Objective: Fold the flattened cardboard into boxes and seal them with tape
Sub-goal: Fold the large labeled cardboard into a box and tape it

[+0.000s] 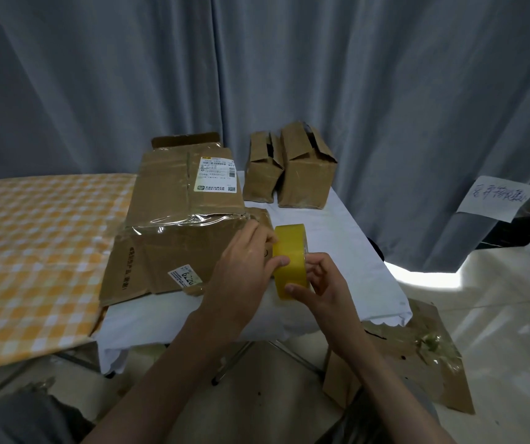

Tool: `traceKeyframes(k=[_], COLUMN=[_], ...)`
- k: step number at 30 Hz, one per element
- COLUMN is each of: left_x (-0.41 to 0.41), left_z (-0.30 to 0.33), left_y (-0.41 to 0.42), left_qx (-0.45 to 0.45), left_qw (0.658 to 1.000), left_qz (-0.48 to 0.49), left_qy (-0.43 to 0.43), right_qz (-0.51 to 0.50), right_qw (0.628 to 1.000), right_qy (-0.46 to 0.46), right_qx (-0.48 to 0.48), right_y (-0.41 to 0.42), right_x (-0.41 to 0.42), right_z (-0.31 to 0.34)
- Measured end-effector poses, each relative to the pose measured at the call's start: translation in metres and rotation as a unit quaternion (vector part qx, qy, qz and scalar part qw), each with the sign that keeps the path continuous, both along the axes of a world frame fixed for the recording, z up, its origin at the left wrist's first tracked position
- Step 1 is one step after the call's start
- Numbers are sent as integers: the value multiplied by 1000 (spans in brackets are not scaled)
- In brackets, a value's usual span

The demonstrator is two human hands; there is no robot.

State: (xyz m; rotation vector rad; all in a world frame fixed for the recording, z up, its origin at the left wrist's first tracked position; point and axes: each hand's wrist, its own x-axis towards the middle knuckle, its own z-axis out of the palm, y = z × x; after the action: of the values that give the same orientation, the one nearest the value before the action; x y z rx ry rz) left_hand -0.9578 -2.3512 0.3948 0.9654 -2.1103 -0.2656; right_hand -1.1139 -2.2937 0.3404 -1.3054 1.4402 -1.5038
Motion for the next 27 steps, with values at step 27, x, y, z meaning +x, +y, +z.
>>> traceKeyframes(k=[27], left_x=[-10], left_z=[12], left_y=[1], left_qx=[62], left_qw=[995], left_qz=[-12], left_qy=[-71], right_qz=[-9], right_qw=[1000], right_qy=[-4], right_qx=[-1], right_y=[-1], right_x=[-5], right_z=[3])
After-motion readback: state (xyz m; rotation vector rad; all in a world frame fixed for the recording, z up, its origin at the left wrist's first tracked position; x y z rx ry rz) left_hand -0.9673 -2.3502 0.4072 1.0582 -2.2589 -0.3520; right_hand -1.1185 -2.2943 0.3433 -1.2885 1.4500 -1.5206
